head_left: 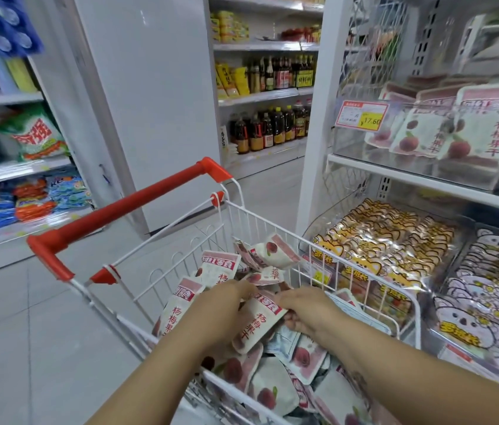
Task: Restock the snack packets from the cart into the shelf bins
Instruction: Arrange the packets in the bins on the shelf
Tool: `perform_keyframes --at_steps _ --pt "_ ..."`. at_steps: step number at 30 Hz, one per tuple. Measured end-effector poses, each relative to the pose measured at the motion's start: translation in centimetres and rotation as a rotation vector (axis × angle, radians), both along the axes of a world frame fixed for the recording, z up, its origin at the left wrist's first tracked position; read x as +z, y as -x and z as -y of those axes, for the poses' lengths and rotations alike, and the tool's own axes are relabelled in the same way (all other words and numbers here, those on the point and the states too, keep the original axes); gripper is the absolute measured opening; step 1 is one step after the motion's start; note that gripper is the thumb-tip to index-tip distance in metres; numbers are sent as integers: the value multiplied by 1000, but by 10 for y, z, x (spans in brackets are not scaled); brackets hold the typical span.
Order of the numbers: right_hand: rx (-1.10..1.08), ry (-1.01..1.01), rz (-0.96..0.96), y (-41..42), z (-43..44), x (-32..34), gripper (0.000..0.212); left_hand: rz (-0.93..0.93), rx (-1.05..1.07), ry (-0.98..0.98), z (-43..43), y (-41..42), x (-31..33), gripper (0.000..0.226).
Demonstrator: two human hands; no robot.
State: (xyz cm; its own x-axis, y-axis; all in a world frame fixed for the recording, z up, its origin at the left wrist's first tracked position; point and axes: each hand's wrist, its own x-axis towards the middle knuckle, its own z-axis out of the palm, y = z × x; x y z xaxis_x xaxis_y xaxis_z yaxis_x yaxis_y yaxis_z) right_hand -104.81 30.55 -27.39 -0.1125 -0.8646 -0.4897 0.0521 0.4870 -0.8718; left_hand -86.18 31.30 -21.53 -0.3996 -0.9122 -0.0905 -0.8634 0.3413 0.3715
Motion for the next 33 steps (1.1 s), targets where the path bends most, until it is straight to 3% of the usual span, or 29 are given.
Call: perform_keyframes --at_steps 3,6,10,14,16,19,20,22,25,29,33 --pt "-39 35 137 10 -11 23 20 -145 21 -40 -2 0 2 58" --pt "-15 181 63 22 -24 52 16 -280 14 -127 -7 1 10 68" --pt "41 399 27 19 -32 82 11 -593 -3 -359 -10 0 21 34" --pt "80 486 13 16 -19 87 12 -725 105 -309 -16 -3 27 14" --pt "127 534 -223 21 -8 78 12 -776 238 -205 -15 -7 25 12" --pt "380 550 -906 21 1 50 25 -1020 433 -154 -12 -14 23 15" --pt "444 559 -1055 16 2 44 33 -1076 479 -148 -11 -14 24 17" --pt "483 583 -1203 6 4 37 40 -1083 543 -98 -10 -15 25 16" --pt "462 614 -1314 3 15 36 22 -1080 566 -100 -9 -14 24 16" --pt "343 584 -1265 11 15 40 5 -1099 601 -179 -6 -17 22 21" --pt "145 597 -861 27 -4 63 12 -1135 603 -260 -1 -21 20 24"
